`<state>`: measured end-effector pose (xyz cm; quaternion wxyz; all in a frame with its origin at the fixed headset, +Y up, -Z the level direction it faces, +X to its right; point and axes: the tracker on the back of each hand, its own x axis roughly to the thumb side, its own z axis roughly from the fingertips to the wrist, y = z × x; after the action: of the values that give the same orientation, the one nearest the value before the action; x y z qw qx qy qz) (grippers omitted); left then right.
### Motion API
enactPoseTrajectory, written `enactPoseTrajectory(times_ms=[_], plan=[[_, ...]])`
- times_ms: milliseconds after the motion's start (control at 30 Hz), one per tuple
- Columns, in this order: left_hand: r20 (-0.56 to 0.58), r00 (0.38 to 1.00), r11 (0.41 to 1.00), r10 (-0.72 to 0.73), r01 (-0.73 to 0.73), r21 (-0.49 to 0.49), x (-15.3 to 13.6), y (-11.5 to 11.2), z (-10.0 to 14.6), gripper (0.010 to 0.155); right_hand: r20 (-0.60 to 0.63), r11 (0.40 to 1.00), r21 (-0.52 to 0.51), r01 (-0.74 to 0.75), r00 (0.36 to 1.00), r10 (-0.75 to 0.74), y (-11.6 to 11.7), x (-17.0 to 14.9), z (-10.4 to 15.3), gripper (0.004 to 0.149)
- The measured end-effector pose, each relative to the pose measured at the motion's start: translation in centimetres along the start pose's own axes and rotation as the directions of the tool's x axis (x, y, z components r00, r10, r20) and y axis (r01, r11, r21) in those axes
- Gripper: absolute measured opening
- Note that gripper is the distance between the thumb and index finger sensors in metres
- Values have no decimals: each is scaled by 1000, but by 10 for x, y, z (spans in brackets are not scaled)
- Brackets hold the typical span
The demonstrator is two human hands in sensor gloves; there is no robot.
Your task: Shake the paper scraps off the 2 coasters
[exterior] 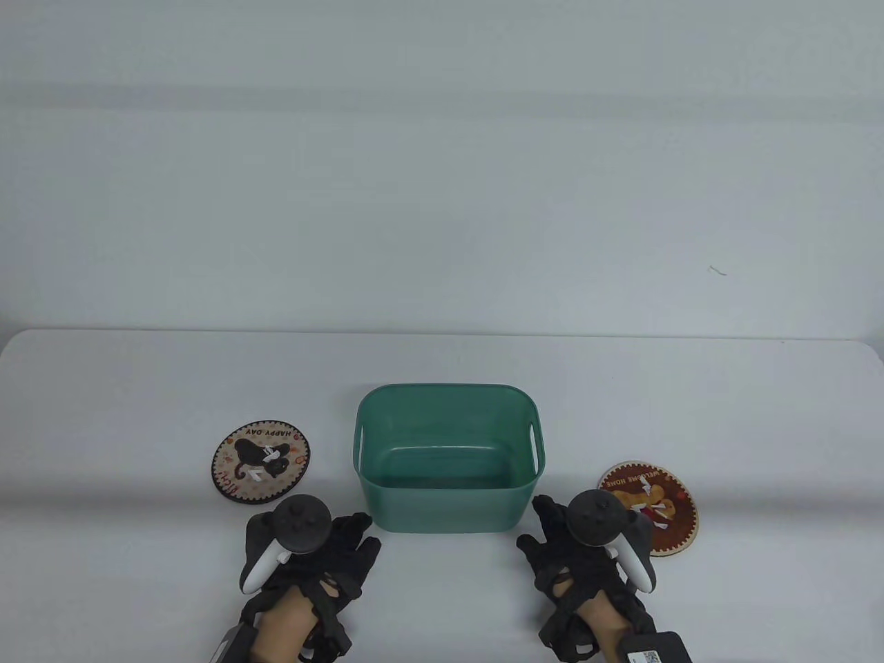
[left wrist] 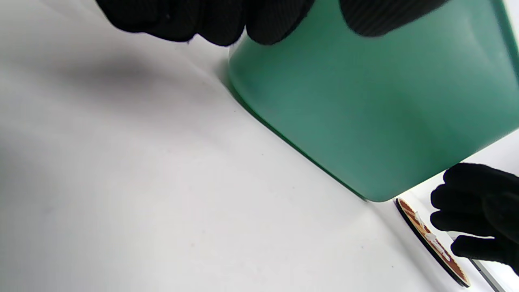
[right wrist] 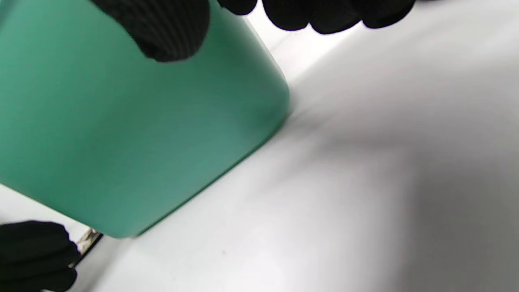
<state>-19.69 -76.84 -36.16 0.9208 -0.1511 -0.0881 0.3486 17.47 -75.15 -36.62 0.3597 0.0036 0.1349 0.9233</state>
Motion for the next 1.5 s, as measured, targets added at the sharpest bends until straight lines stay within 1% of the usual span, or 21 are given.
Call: enactPoseTrajectory(times_ms=[100,267,333,367,433,533,633,700,733,833,933,1067,1100,1167,1267,1333,1433,1500], plan=[[6,1000,1000,-13,13,2,1,1,0,65,9,999,-25,30,1000,-30,-10,2,3,67],[6,999,999,-34,34,-1,1,3,0,65,22,994,-62,88,996,-87,-35,7,6,67],[9,1000,1000,-29,29,7,1,5,1,65,16,992,-91,85,996,-84,-50,6,5,66],[12,1000,1000,-28,28,12,2,6,2,65,8,989,-120,85,996,-84,-64,2,3,66],[18,1000,1000,-23,23,20,3,8,4,65,-6,984,-155,88,996,-90,-80,-4,2,66],[20,1000,999,-8,7,32,3,11,6,65,-46,966,-239,101,992,-115,-115,-21,-2,66],[17,1000,999,-2,1,37,2,13,7,65,-91,948,-306,87,989,-120,-141,-38,-5,66],[16,1000,999,1,-2,41,2,14,7,65,-149,934,-353,61,981,-121,-161,-57,-11,65],[15,1000,999,1,-2,42,1,14,7,65,-162,931,-359,57,979,-123,-163,-61,-12,65],[12,1000,999,-2,2,42,2,14,8,65,-255,924,-382,18,959,-125,-176,-86,-21,65],[7,1000,999,-6,6,36,2,13,8,65,-345,924,-381,-21,931,-121,-178,-109,-31,66],[-2,1000,1000,-14,14,28,2,13,8,65,-457,939,-336,-78,885,-90,-167,-139,-47,65],[-3,1000,1000,-14,14,27,2,13,7,65,-467,940,-328,-88,881,-81,-166,-141,-48,65],[-9,1000,1000,-15,16,26,1,13,7,65,-517,953,-266,-142,856,-17,-156,-150,-55,65],[-14,1000,1000,-18,19,24,1,13,8,65,-572,969,-157,-190,817,68,-143,-158,-63,67],[-15,1000,1000,-23,23,19,2,12,8,65,-593,969,-112,-219,798,112,-135,-161,-66,69],[-16,999,1000,-28,28,7,3,11,8,65,-599,961,-88,-260,785,158,-129,-160,-68,69],[-12,1000,1000,-27,27,5,4,10,8,65,-598,956,-84,-281,781,178,-127,-157,-68,65]])
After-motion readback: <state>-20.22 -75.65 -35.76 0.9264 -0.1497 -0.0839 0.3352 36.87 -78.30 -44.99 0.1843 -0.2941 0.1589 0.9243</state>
